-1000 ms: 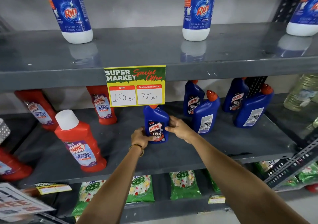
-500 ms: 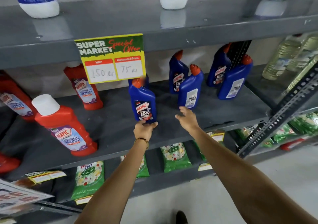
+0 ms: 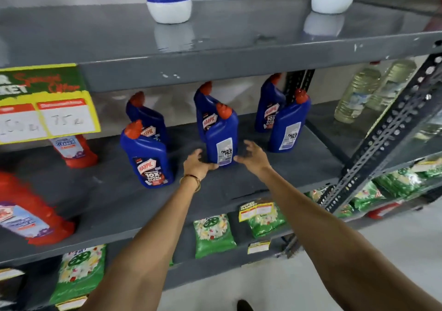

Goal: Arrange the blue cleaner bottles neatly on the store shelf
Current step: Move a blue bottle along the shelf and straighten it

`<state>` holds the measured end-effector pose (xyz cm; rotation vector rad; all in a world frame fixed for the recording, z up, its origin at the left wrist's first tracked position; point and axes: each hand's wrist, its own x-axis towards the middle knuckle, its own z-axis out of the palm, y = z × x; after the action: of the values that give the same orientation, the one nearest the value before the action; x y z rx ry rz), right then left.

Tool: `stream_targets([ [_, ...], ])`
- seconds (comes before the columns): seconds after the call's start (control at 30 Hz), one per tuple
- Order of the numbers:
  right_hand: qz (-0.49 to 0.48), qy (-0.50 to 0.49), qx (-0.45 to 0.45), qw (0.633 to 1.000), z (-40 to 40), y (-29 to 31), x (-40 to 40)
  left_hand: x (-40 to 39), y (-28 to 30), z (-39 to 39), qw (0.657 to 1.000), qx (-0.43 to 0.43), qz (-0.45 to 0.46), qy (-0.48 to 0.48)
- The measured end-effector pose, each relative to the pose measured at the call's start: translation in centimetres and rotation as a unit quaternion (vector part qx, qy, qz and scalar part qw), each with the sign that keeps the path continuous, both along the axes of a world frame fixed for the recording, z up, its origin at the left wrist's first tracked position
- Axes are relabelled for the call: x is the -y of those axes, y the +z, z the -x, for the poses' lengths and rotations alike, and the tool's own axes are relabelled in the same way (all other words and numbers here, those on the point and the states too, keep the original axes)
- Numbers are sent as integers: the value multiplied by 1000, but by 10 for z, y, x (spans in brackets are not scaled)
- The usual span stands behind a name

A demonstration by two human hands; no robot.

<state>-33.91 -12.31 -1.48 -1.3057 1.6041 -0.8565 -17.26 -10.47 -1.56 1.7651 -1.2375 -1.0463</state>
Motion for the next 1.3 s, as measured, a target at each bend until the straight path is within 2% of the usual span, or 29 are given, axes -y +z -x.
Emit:
stream_targets([
  [0.13,13,99,33,994,9,5,18,14,0,12,1000,4,8,-18],
  [0.27,3,160,60,985,10,-1,30,22,-11,13,1000,-2,11,16],
  [0.53,35,164,93,981,7,1,32,17,-9,16,998,-1,59,33],
  [0.6,51,172,125,976,9,9,32,12,-7,16,995,-31,90,39],
  [0.7,61,166,176,968,5,24,31,6,1,22,988,-33,135,60],
  [0.8,62,175,188,965,-7,33,28,2,9,30,982,12,160,102],
  [0.87,63,171,158,970,-17,32,26,-3,12,37,977,57,166,118],
  [0.97,80,129,137,979,-22,29,25,-10,13,40,974,91,187,88],
  [1.03,79,130,165,975,-14,28,25,-9,13,28,984,18,172,37],
  [1.1,67,153,203,965,-3,30,23,-8,12,12,985,-131,115,-18],
  [1.17,46,186,251,949,6,32,20,-7,7,-1,966,-247,30,-67],
  [1.3,2,262,327,908,17,34,20,-7,-3,-7,912,-376,-79,-143],
])
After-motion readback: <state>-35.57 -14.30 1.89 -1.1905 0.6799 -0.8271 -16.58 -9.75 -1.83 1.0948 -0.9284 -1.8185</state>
